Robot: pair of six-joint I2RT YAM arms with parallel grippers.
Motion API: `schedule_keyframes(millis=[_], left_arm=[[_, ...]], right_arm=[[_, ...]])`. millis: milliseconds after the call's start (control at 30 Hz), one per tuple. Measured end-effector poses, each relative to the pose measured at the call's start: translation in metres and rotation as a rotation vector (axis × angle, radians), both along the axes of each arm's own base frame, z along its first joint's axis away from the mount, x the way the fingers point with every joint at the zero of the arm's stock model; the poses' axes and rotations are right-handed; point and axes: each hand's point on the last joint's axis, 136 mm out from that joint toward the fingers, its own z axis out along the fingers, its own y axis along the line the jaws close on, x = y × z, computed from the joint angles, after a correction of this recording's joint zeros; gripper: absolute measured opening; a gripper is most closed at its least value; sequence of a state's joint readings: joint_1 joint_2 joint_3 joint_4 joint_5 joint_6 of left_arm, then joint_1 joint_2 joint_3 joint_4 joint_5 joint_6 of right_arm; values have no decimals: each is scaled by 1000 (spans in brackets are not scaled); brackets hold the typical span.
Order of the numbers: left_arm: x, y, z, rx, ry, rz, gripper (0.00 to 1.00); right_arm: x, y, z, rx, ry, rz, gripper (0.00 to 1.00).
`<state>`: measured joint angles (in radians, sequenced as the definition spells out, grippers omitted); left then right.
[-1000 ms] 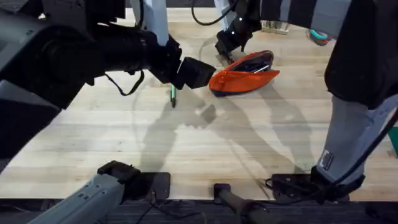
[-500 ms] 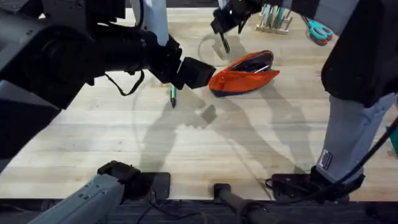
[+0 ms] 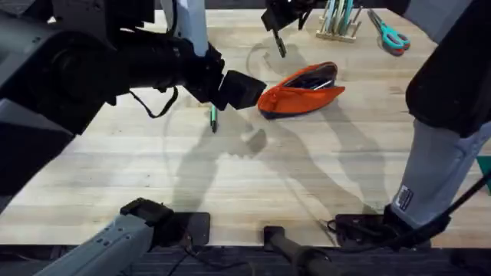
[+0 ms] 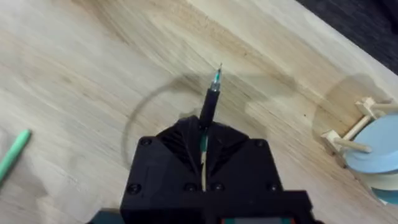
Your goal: Unzip the bag, pick up the pens from the table one at a time and place them inside, then zip the bag closed.
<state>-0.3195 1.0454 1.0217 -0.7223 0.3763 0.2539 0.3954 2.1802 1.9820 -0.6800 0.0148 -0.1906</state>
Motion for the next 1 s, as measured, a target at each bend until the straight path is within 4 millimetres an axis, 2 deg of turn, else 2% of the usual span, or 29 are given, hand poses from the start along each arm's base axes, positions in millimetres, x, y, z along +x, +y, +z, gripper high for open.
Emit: schedule_keyframes(millis=[100,167,367,467,767,867,1000], left_arm=[[0,0,0,0,0,0,992],[0,0,0,0,0,0,993],[0,0,0,0,1,0,993],[0,0,0,0,1,0,993],[0,0,0,0,0,0,993],[0,0,0,0,1,0,993],[0,0,0,0,0,0,993]], right_arm=[[-5,-2,3,-30,-2,42,31],[-9,-4,13,-54,-15,81,31],[-33,-14,68,-130,-95,219,31],[-47,-20,88,-169,-116,280,31],[-86,-34,105,-259,-93,480,31],[-95,-41,122,-238,-133,527,31],[-112,-66,146,-207,-190,553,31]])
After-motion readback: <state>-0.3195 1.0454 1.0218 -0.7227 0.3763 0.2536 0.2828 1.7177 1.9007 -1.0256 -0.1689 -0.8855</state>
